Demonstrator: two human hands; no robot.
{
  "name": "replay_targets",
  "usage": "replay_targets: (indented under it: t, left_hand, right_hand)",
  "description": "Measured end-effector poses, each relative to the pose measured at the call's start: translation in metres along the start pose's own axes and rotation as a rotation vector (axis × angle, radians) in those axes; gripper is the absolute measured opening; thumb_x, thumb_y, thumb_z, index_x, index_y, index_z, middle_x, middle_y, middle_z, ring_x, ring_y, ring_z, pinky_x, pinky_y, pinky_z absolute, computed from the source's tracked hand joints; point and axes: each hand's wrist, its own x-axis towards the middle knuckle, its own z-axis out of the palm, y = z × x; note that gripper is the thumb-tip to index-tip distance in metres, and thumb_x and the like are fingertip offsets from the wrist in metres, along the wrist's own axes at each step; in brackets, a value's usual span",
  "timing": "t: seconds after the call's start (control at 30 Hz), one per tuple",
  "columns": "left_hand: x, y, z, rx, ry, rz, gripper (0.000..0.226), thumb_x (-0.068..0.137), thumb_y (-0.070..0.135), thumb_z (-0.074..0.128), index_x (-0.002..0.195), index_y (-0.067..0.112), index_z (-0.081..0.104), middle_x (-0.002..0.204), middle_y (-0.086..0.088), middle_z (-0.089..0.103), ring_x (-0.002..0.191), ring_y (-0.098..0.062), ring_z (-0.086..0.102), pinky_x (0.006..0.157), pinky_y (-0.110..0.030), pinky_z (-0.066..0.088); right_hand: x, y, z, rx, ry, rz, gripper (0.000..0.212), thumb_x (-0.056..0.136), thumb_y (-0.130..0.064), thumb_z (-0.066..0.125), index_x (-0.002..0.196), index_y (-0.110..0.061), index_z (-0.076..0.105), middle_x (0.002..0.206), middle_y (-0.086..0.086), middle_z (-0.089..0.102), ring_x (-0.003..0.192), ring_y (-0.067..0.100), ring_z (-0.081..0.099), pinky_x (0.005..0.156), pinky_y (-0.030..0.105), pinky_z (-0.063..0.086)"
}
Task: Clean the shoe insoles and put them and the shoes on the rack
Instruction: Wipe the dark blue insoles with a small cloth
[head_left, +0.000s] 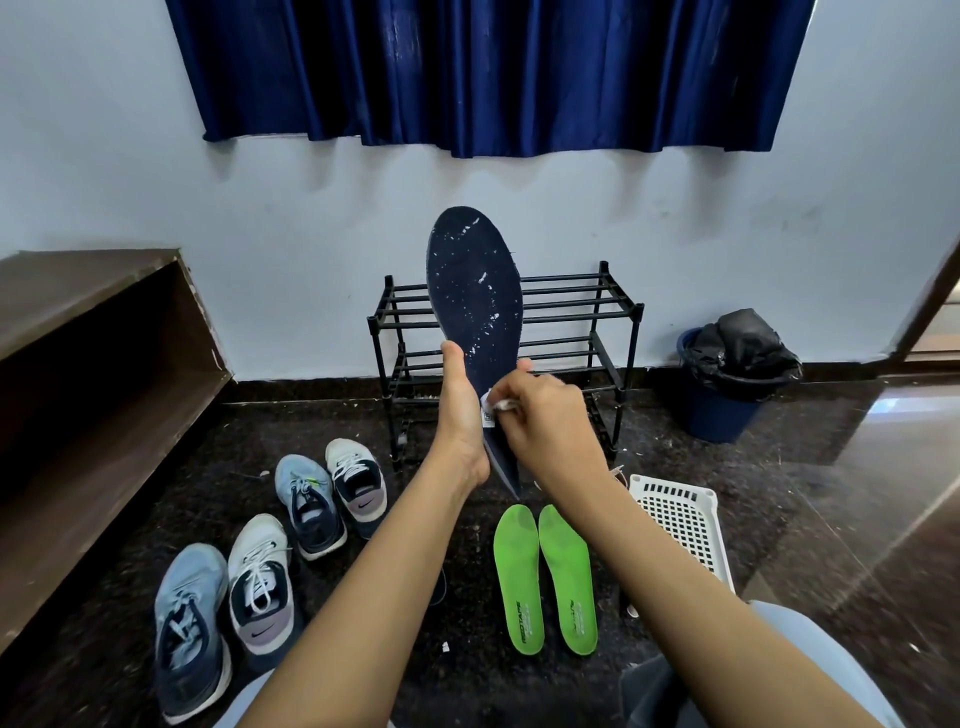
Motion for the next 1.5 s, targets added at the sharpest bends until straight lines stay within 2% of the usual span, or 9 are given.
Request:
replay_targets:
  t: [0.17,0.3,0.43,0.7,0.9,1.03,1.17,1.4,1.5]
  left_hand:
    - [-0.001,0.007,-0.002,0.017,0.008,0.005,0.085,0.095,0.07,0.016,0.12,0.005,0.066,0.113,-0.012,0.072,0.093,-0.023,0.068,0.077,-0.029,0.057]
    - [-0.004,-0.003,0.006,-0.036,-0.025,0.007,0.071,0.096,0.067,0.024,0.1,0.014,0.071,0.094,-0.004,0.073,0.09,-0.021,0.067,0.084,-0.033,0.052]
    - [-0.002,-0.007,0.008,-0.061,-0.054,-0.009,0.069,0.096,0.068,0.024,0.11,0.016,0.067,0.106,-0.007,0.069,0.101,-0.023,0.065,0.093,-0.037,0.049]
    - [0.002,0.001,-0.006,0.018,0.023,-0.015,0.082,0.098,0.066,0.016,0.121,0.006,0.066,0.11,-0.009,0.073,0.087,-0.018,0.07,0.067,-0.024,0.056]
    - [-0.006,-0.008,0.007,-0.062,-0.028,-0.057,0.068,0.097,0.066,0.024,0.098,0.017,0.071,0.09,-0.003,0.073,0.085,-0.018,0.068,0.073,-0.03,0.054]
    - [-0.002,-0.008,0.007,-0.081,-0.022,-0.049,0.071,0.098,0.064,0.023,0.086,0.017,0.075,0.087,-0.004,0.073,0.082,-0.018,0.068,0.074,-0.03,0.054]
    - [0.004,0.0,-0.001,-0.035,0.008,-0.021,0.078,0.099,0.063,0.017,0.109,0.007,0.071,0.109,-0.009,0.073,0.095,-0.027,0.067,0.085,-0.036,0.053]
    - [0.0,-0.01,0.006,-0.082,-0.068,-0.022,0.068,0.099,0.063,0.022,0.104,0.014,0.068,0.102,-0.005,0.071,0.096,-0.021,0.066,0.086,-0.031,0.052]
    - [-0.002,-0.016,0.011,-0.07,-0.105,-0.053,0.065,0.098,0.063,0.024,0.098,0.016,0.069,0.095,-0.004,0.07,0.089,-0.018,0.067,0.078,-0.028,0.053]
  right_hand:
    - [-0.004,-0.005,0.005,-0.004,-0.032,-0.063,0.014,0.072,0.002,0.056,0.08,-0.006,0.064,0.077,0.012,0.064,0.074,0.032,0.058,0.063,0.029,0.036]
    - [0.009,0.001,-0.001,-0.059,0.075,-0.034,0.013,0.077,0.005,0.056,0.084,-0.003,0.063,0.077,0.012,0.064,0.077,0.032,0.055,0.064,0.033,0.038]
    - [0.01,0.004,-0.004,-0.025,0.173,0.041,0.015,0.076,0.007,0.059,0.083,-0.005,0.065,0.074,0.01,0.065,0.073,0.031,0.056,0.063,0.026,0.032]
    - [-0.007,-0.009,0.014,0.049,0.035,0.035,0.017,0.075,0.001,0.059,0.086,-0.012,0.065,0.078,0.009,0.066,0.076,0.027,0.058,0.064,0.023,0.031]
    - [0.009,-0.001,0.003,-0.05,0.161,0.081,0.013,0.078,-0.002,0.061,0.087,-0.01,0.066,0.078,0.007,0.068,0.074,0.028,0.06,0.064,0.027,0.033]
    - [0.007,-0.004,-0.001,0.042,0.081,0.102,0.016,0.079,-0.002,0.06,0.088,-0.014,0.066,0.084,0.004,0.069,0.08,0.025,0.063,0.072,0.029,0.04]
    - [-0.004,-0.012,0.001,0.11,0.006,0.064,0.019,0.076,0.0,0.061,0.087,-0.014,0.069,0.084,0.004,0.072,0.08,0.027,0.064,0.076,0.03,0.042]
    - [0.003,-0.008,-0.003,0.044,0.171,-0.011,0.019,0.071,0.002,0.059,0.083,-0.008,0.071,0.077,0.008,0.069,0.075,0.028,0.062,0.072,0.023,0.038]
    - [0.003,-0.003,-0.006,0.035,0.225,0.016,0.021,0.072,0.001,0.057,0.085,-0.007,0.071,0.08,0.007,0.07,0.078,0.028,0.062,0.074,0.019,0.034]
